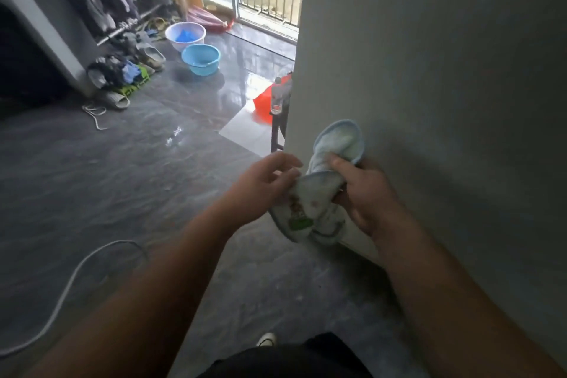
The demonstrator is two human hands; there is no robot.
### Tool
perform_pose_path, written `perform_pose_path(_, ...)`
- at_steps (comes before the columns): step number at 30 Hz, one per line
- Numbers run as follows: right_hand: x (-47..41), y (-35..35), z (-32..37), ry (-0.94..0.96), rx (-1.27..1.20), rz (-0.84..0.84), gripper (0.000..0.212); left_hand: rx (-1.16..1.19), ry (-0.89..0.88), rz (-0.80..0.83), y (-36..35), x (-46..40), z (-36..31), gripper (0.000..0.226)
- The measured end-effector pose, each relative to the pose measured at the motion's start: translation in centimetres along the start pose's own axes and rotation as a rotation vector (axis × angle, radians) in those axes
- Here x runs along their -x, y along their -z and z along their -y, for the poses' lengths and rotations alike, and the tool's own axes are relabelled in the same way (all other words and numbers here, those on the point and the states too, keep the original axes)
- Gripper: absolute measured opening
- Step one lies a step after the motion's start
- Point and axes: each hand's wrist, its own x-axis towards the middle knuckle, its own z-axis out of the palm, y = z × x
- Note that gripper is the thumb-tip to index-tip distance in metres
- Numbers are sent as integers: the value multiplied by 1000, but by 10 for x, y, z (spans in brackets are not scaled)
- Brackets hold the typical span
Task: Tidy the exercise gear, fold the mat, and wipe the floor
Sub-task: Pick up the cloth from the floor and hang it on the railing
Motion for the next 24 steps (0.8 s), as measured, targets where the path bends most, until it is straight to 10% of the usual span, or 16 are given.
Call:
perform_pose_path(6,-29,-32,7,5,236,247,34,10,-32,-161,46,-18,-23,48)
perform_pose_path(16,-70,-75,32,174,596,704,48,-290,58,-598,75,-32,-51,7)
perform_pose_path(24,-133,-104,31,384,840,733,10,-187,124,-938,144,-18,-50,9)
